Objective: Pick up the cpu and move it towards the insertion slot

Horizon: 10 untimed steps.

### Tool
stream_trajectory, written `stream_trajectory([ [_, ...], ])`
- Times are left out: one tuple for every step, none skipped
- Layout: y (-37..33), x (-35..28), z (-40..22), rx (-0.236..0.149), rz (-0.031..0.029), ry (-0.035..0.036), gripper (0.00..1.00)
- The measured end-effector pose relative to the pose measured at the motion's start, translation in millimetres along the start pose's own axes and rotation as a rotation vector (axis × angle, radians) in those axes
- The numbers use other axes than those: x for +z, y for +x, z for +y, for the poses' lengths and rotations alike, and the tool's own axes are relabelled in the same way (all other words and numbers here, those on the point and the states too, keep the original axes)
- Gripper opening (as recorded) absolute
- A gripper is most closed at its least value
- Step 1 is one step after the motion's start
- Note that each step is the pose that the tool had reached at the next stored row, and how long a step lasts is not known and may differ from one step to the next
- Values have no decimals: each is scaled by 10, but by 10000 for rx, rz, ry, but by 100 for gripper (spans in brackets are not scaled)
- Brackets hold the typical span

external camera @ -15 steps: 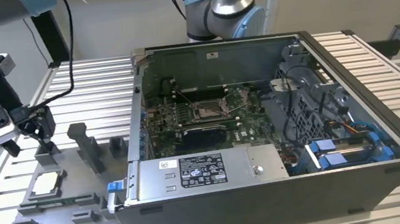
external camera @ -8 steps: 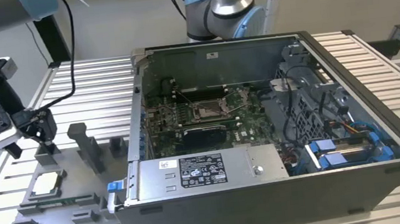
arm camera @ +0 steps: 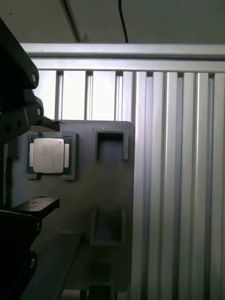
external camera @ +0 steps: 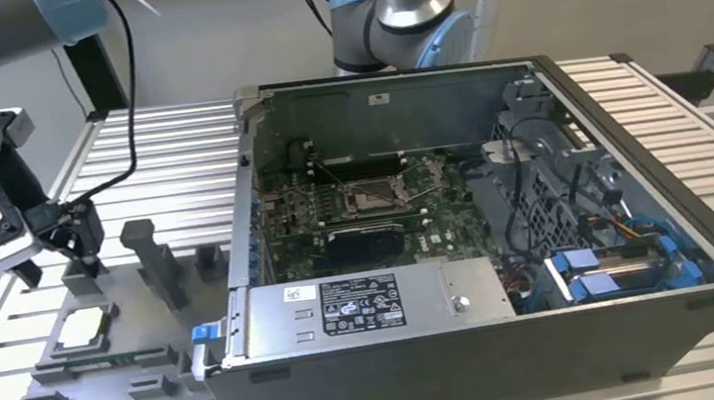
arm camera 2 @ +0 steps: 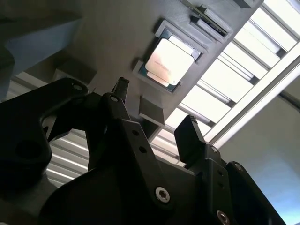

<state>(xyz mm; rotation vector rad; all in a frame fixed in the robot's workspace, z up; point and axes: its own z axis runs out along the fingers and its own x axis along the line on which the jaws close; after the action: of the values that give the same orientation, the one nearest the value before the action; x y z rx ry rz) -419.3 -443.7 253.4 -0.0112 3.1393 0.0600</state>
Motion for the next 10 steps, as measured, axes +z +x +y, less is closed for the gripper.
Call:
stream_trajectory([
  [1,8,-1,0,0,0,100],
  [0,18,-3,0,1,1,100],
  [1,26,-5,-1,1,1,100],
  [1,36,-7,0,1,0,100],
  [1,45,-9,-1,0,0,100],
  [2,54,-11,-1,1,0,100],
  [2,61,-12,0,2,1,100],
  [3,68,-14,-1,2,2,100],
  [3,75,-15,-1,2,1,100],
  [4,81,-16,0,2,1,100],
])
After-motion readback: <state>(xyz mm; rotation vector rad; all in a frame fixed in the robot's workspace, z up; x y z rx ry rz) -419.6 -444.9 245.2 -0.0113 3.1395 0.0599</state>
